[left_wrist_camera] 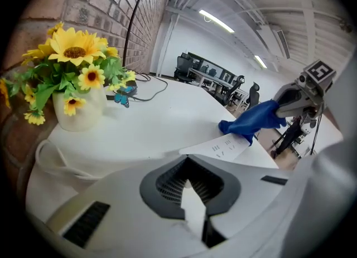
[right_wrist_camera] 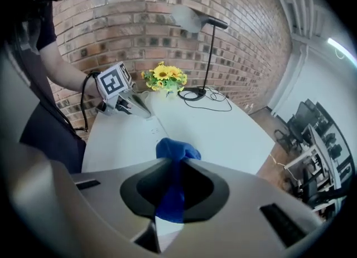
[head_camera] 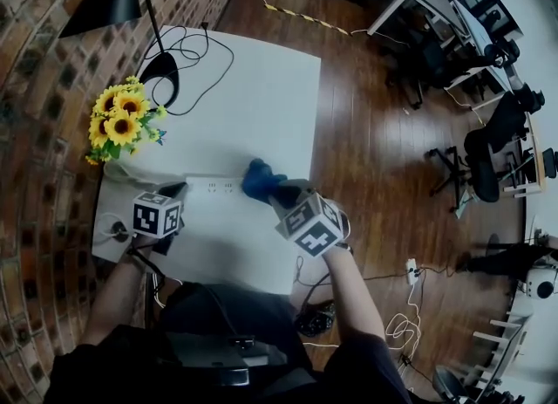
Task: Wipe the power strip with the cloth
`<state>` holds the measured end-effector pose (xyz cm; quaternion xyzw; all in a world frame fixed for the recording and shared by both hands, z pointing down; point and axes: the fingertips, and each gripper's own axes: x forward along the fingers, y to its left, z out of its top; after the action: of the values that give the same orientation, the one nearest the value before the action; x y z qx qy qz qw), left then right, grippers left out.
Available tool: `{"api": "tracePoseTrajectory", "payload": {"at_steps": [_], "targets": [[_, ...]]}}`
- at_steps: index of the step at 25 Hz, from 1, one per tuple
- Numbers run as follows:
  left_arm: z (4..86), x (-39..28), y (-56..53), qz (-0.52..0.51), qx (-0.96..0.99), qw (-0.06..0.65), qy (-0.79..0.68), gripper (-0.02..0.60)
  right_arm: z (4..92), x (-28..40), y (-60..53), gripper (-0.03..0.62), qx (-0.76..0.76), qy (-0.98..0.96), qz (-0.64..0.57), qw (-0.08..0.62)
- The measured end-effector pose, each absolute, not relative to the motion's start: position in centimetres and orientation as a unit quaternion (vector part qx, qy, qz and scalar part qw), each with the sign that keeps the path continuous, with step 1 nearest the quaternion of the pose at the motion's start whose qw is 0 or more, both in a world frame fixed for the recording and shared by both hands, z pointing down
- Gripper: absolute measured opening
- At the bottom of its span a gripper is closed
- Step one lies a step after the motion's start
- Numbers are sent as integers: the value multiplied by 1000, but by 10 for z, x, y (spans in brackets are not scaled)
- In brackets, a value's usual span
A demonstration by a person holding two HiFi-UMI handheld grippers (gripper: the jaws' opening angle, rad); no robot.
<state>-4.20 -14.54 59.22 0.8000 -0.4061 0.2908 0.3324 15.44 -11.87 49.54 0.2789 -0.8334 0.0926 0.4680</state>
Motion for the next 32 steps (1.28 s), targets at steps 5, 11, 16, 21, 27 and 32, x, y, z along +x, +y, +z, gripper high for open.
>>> {"api": "tracePoseTrajectory", "payload": {"at_steps": [5,11,16,21,27,32], "targets": [[589,-41,-148,280,806,333,-402,17,540,133,-125,46,227,-804,40,547],[592,-42,-147,279,811,330,-394,18,582,119,-127,48,191,-787,33,586],[591,-41,-148,282,814,329,-388,20,588,119,-130,50,209,-797,58,563],[592,-40,-147,314,820,295,-377,21,590,116,-130,51,216,-799,59,558],[590,-40,-147,305,816,318,-374,23,587,112,-132,49,251,-804,34,538],[592,-39,-147,297,817,324,-373,23,587,99,-133,44,298,-809,31,506]]}}
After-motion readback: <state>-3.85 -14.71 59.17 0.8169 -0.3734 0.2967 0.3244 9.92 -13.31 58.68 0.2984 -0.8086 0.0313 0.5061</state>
